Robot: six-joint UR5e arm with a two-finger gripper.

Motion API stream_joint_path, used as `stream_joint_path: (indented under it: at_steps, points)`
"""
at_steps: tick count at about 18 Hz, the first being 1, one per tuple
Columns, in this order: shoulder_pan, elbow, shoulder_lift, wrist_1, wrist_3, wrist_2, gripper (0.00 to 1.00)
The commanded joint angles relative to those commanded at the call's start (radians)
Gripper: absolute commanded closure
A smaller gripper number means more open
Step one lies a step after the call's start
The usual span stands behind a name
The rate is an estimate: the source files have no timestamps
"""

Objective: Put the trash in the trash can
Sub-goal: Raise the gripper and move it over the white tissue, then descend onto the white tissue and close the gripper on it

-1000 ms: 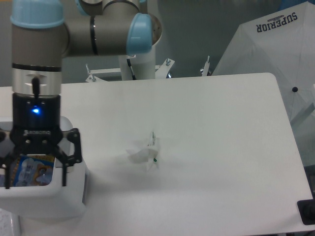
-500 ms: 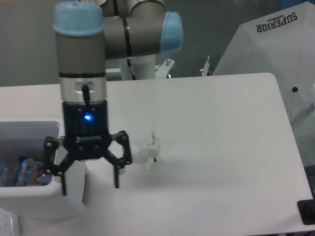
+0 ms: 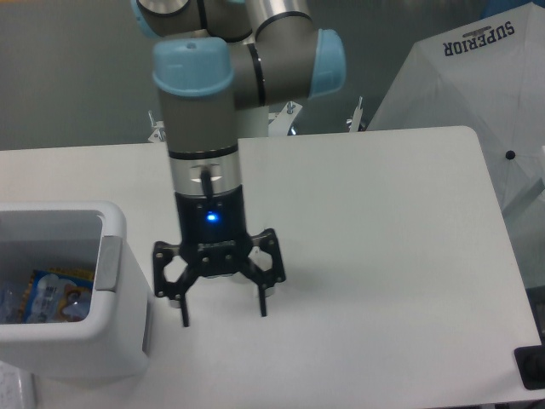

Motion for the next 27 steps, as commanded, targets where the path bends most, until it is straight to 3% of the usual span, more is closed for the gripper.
stream_joint_path:
  at_steps: [3,9,14,17,27]
  points:
    - [0.034,-0.087,0.026,-0.002,0.187,-0.003,0.01]
    - [0.040,-0.233,0.025,-0.003,0.497,0.009,0.01]
    - [0.048,-0.302,0.026,-0.006,0.635,0.020,0.02]
    - [0.048,-0.354,0.026,-0.011,0.776,0.089,0.02]
    - [0.051,-0.417,0.015,-0.011,0.878,0.092,0.02]
